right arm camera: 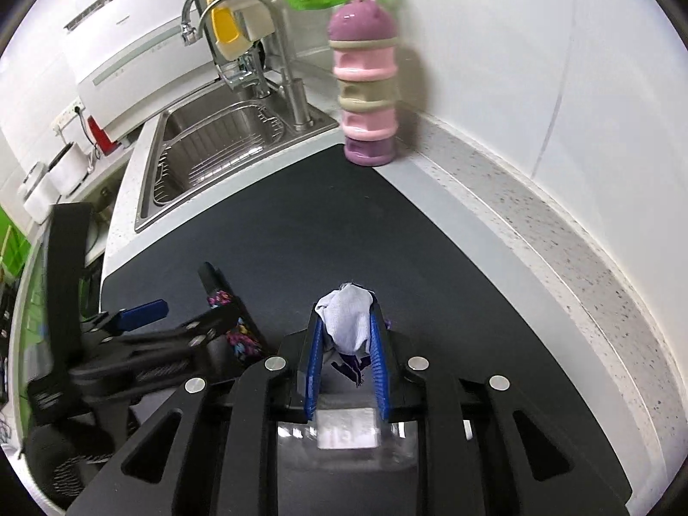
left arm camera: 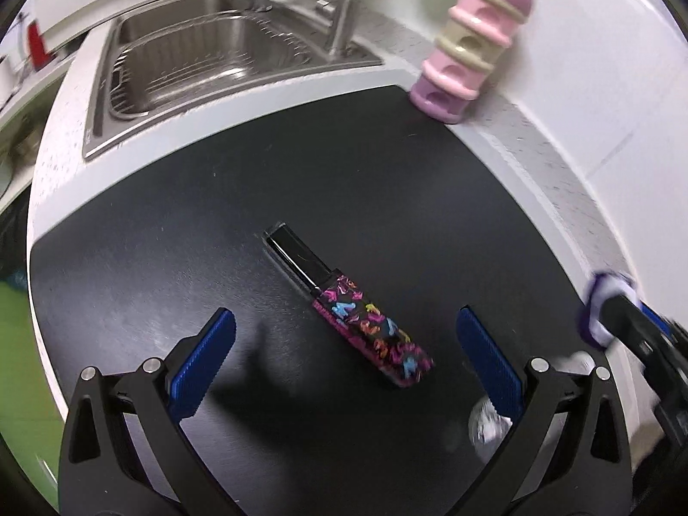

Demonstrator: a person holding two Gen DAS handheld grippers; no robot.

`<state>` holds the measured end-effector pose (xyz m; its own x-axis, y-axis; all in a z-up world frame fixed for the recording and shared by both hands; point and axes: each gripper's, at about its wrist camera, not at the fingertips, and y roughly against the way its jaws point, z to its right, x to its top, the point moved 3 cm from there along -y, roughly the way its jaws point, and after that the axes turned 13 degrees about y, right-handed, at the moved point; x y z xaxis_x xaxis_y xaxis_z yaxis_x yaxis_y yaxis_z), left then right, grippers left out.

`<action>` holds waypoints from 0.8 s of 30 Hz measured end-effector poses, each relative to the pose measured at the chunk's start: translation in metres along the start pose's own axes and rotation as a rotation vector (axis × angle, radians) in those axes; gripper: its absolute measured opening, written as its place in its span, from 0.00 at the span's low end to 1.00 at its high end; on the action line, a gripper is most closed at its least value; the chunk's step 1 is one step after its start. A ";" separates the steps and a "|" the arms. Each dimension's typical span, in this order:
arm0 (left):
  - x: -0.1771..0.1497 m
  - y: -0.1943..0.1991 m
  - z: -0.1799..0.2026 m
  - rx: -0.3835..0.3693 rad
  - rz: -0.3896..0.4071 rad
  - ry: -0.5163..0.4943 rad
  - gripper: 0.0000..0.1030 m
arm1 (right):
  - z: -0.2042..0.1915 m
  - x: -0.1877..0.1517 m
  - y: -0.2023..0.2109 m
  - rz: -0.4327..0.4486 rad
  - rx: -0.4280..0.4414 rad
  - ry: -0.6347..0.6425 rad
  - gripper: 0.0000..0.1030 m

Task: Collect trash
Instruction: 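Grasp the pink patterned case with the left tool while the right tool holds the tissue, then carry both items to the pink bin and open the left tool over it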

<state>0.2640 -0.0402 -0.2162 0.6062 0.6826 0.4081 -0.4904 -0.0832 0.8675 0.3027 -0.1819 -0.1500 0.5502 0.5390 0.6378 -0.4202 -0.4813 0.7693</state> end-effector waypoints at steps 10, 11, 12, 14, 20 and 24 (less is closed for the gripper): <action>-0.005 -0.026 0.006 0.147 0.018 -0.011 0.35 | 0.017 -0.014 0.004 0.006 0.011 -0.009 0.19; -0.004 -0.025 0.004 0.150 0.015 -0.018 0.31 | 0.017 -0.014 0.004 0.008 0.014 -0.009 0.19; -0.004 -0.025 0.002 0.146 0.012 -0.023 0.27 | 0.016 -0.013 0.004 0.010 0.019 -0.008 0.19; -0.004 -0.024 -0.002 0.132 0.004 -0.040 0.22 | 0.014 -0.012 0.005 0.015 0.028 -0.003 0.19; -0.005 -0.015 -0.013 0.082 -0.011 -0.071 0.22 | 0.001 -0.007 0.005 0.024 0.047 0.016 0.19; -0.006 0.003 -0.017 0.051 0.007 -0.107 0.22 | -0.011 -0.004 0.009 0.028 0.055 0.032 0.19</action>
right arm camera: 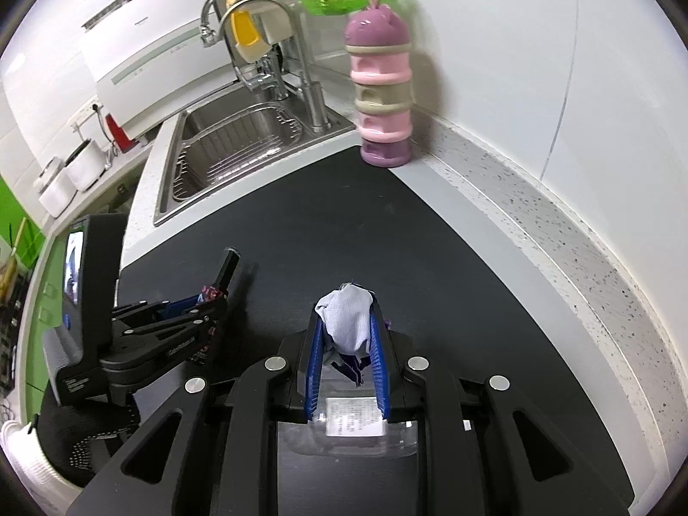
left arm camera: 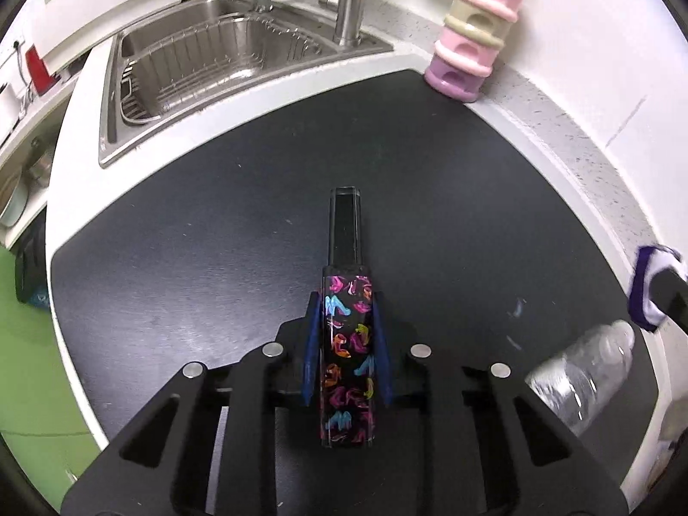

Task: Collect trash
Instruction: 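Carry both items to the pink bin and open the left tool over it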

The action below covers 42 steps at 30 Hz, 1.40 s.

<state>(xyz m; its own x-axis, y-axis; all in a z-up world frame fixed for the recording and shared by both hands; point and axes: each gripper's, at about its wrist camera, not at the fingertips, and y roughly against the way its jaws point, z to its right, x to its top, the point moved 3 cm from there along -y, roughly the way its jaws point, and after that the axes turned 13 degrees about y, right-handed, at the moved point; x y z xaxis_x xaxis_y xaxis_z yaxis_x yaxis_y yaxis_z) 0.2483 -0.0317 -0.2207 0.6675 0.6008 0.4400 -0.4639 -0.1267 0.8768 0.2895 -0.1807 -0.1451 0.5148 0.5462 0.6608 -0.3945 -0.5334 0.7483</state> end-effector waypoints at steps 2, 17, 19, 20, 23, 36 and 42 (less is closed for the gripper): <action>-0.002 0.012 -0.004 -0.016 0.010 -0.023 0.22 | -0.007 0.002 0.003 0.005 0.005 0.003 0.19; -0.014 0.143 -0.108 -0.104 0.130 -0.082 0.22 | -0.135 0.028 0.030 0.058 0.098 0.159 0.19; -0.017 0.157 -0.132 -0.100 0.139 -0.063 0.22 | -0.165 0.034 0.029 0.067 0.126 0.190 0.19; -0.018 0.163 -0.146 -0.098 0.144 -0.051 0.22 | -0.181 0.038 0.028 0.071 0.143 0.205 0.19; -0.023 0.180 -0.192 -0.078 0.162 -0.015 0.22 | -0.225 0.047 0.022 0.080 0.192 0.251 0.19; -0.068 0.155 -0.406 0.050 0.117 0.201 0.22 | -0.437 0.055 -0.082 -0.007 0.392 0.453 0.19; -0.104 0.066 -0.486 0.074 0.018 0.276 0.22 | -0.508 0.016 -0.181 -0.124 0.421 0.519 0.19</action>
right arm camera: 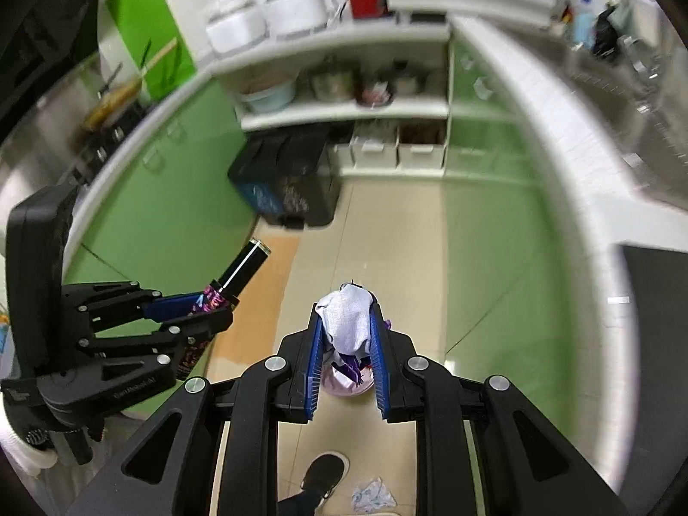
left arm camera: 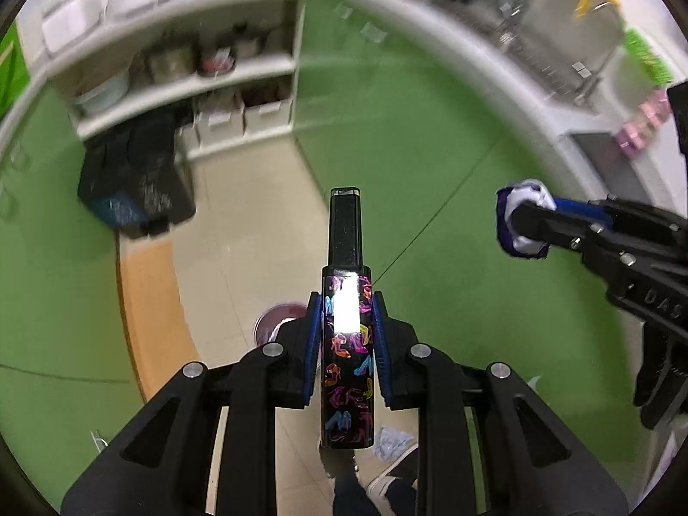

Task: Collect trash
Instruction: 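Carry both items to the pink bin and open the left tool over it, then open the right tool to drop the tissue into the pink bin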

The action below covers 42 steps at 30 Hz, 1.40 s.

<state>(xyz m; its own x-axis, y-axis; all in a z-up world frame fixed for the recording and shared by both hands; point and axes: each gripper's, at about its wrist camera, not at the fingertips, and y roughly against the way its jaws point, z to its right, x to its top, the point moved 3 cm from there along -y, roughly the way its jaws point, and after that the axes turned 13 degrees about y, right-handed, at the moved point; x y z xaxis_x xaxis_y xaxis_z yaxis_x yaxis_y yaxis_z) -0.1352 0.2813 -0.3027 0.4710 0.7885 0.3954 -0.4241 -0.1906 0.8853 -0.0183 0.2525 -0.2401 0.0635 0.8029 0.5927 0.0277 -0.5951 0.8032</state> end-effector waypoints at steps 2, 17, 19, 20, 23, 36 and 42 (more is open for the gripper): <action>-0.007 -0.032 -0.018 0.001 -0.035 0.022 0.22 | -0.004 -0.005 -0.032 -0.029 0.011 -0.003 0.19; -0.033 -0.199 -0.114 -0.025 -0.129 0.127 0.93 | -0.011 -0.059 -0.194 -0.169 0.044 -0.024 0.19; -0.033 -0.200 -0.119 -0.022 -0.133 0.139 0.97 | -0.012 -0.059 -0.200 -0.173 0.047 -0.029 0.19; -0.034 -0.199 -0.122 -0.020 -0.135 0.143 0.97 | -0.012 -0.059 -0.202 -0.175 0.049 -0.029 0.19; -0.031 -0.194 -0.127 -0.006 -0.130 0.141 0.97 | -0.016 -0.057 -0.207 -0.181 0.055 -0.022 0.19; -0.030 -0.164 -0.173 0.040 -0.065 0.201 0.97 | -0.047 -0.050 -0.261 -0.233 0.131 0.012 0.19; -0.048 -0.169 -0.198 0.054 -0.076 0.257 0.97 | -0.055 -0.058 -0.304 -0.272 0.151 0.026 0.24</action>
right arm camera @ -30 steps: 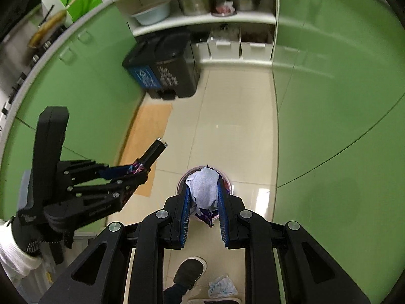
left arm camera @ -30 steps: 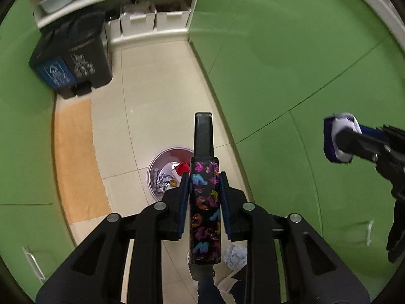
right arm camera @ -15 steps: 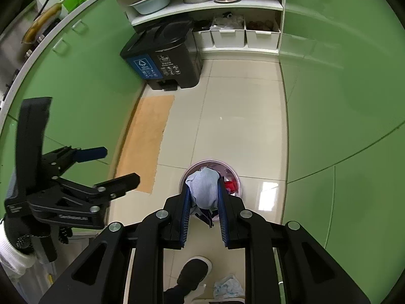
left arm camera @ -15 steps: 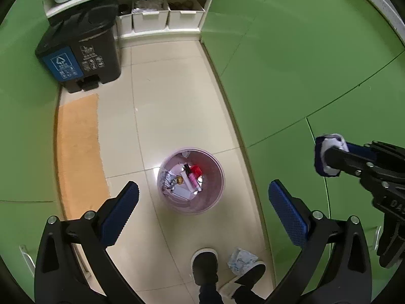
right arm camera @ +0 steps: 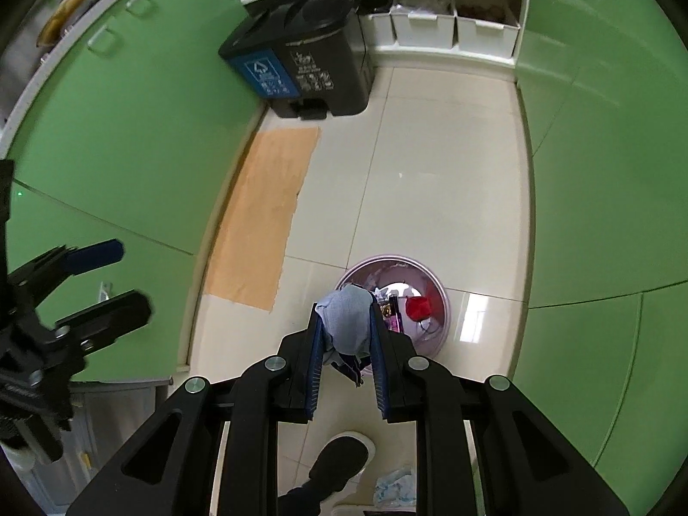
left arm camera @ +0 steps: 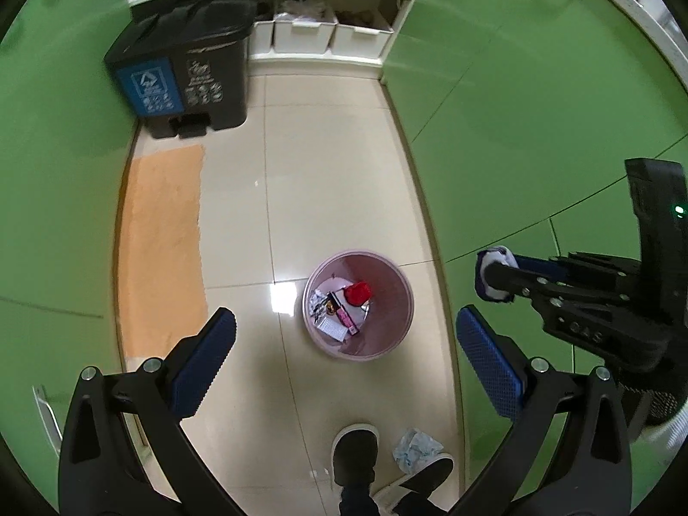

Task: Collect trash
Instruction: 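Open the right tool to drop the tissue into the pink bin, then move both tools back over the counter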

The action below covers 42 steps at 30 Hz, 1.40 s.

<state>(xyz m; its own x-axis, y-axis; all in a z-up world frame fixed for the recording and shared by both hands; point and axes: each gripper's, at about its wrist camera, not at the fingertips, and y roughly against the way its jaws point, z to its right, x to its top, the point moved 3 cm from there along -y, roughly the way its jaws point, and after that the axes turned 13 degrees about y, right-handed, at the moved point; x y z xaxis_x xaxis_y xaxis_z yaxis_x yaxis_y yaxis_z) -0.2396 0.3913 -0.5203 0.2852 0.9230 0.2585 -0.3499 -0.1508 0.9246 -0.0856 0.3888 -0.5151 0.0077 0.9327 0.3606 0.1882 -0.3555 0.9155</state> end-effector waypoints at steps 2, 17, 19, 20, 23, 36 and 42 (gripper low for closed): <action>-0.003 -0.001 -0.006 0.005 -0.002 0.011 0.97 | 0.001 0.001 -0.006 -0.003 -0.013 0.003 0.33; -0.007 0.031 0.024 -0.014 0.035 -0.016 0.97 | 0.013 -0.018 0.038 0.030 -0.106 -0.051 0.94; -0.008 0.043 0.035 -0.018 0.045 -0.030 0.97 | 0.013 -0.021 0.059 0.050 -0.117 -0.062 0.94; -0.008 0.053 0.043 -0.023 0.051 -0.037 0.97 | 0.013 -0.021 0.071 0.062 -0.121 -0.067 0.94; -0.008 0.087 0.065 -0.035 0.079 -0.059 0.97 | 0.011 -0.025 0.116 0.101 -0.128 -0.084 0.94; -0.017 0.280 0.209 -0.167 0.210 -0.223 0.97 | 0.009 -0.078 0.405 0.355 -0.286 -0.188 0.94; -0.037 0.345 0.292 -0.275 0.248 -0.341 0.97 | 0.026 -0.138 0.517 0.435 -0.437 -0.288 0.94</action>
<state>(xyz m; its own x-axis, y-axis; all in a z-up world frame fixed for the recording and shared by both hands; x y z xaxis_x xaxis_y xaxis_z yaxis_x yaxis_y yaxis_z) -0.1103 0.2015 -0.1296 0.4229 0.6959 0.5804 -0.6534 -0.2097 0.7274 0.0367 0.0779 -0.0960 0.2649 0.6566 0.7062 -0.3052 -0.6376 0.7073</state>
